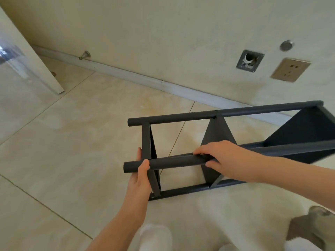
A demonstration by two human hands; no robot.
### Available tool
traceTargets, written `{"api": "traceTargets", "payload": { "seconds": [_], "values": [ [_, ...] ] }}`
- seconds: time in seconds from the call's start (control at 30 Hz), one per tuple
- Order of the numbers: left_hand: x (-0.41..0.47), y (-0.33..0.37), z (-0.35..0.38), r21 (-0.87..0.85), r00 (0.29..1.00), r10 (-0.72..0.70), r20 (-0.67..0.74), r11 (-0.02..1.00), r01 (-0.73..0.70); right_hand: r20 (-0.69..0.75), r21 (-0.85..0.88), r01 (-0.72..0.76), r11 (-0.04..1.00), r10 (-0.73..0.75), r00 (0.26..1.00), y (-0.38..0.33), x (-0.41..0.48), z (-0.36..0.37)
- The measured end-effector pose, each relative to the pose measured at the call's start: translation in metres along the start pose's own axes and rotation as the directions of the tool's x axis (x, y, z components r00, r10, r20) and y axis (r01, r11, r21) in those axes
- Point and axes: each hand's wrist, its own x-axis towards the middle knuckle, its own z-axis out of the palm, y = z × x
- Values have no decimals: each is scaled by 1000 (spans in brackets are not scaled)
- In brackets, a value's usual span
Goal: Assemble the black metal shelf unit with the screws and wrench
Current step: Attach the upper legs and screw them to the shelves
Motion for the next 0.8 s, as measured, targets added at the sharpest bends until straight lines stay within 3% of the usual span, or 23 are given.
{"api": "traceTargets", "payload": {
  "seconds": [0.27,0.57,0.8],
  "values": [
    [-6,24,7,110,996,61,-64,992,-54,-52,-77,37,996,-41,998,-10,-1,-8],
    [-9,129,26,192,947,320,-10,930,-313,-257,-203,-44,978,-10,966,-34,-11,-70],
    [-36,206,48,163,874,485,18,861,-481,-410,-58,-82,995,52,910,-48,-37,-112]
  ]
}}
